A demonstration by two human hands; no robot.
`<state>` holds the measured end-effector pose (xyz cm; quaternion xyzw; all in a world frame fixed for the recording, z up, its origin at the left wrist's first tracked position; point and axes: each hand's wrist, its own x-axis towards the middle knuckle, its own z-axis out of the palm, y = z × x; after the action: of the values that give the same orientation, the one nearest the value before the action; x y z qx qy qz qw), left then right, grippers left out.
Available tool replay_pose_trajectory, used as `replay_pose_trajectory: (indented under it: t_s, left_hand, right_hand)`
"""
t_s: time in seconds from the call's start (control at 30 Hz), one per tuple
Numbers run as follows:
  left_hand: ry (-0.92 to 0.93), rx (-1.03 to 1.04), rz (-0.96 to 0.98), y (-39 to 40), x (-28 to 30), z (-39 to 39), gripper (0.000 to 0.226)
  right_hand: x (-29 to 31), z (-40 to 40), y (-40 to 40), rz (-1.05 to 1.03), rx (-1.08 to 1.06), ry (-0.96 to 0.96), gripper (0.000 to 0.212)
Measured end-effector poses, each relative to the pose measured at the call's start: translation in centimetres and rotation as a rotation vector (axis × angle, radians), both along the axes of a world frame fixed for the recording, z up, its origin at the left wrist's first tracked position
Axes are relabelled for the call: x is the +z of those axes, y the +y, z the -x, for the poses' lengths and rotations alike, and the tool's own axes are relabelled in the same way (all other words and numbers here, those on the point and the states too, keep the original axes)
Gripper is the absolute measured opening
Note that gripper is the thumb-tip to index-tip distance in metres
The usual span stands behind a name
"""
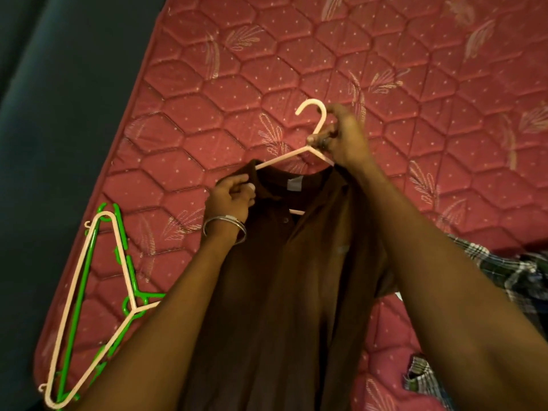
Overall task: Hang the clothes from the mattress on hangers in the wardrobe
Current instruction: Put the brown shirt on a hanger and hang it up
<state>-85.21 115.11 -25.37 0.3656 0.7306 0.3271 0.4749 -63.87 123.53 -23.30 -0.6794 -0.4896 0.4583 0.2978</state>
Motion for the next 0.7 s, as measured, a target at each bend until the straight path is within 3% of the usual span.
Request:
replay_pose_trajectory:
  t_s: [0.13,0.23,0.37,0.47,0.57,0.7]
  left_hand:
    - [0.271,-0.110,0.101,-3.0,-1.9,0.6,0.027]
    - [0.241,-0.243,0.173,-5.4,-2.6,-0.1,0.028]
    - [0.257,-0.359,0.094,-7.0,-3.7,-1.9,0.023]
    - [0.319,-0.394,0.024,-6.8,-4.3,-3.3,0.021]
    - [0.383,-0.392,0.030,-6.2,-5.5,-4.2,0.021]
    - [0.488,-0.428,0.029,-5.5,-6.4,-5.0,0.019]
  right_hand:
    - [-1.9,-1.0,-2.6,-0.137,-0.320,-0.444,0.028]
    - [-2.9,-1.5,-7.0,-0.101,-0.536,-0.517,0.024]
    - [-3.6,2.1,-14.4,-0.169,-0.540,-0.341,0.023]
    - [-5.0,4.8,-17.9,0.104,-0.663,-0.175,0.038]
    - [-6.5,6.8,-19.0,0.361,-0.617,-0.046,0.040]
    - [-7.3,7.7,-17.4,0.204,-0.672,-0.050,0.022]
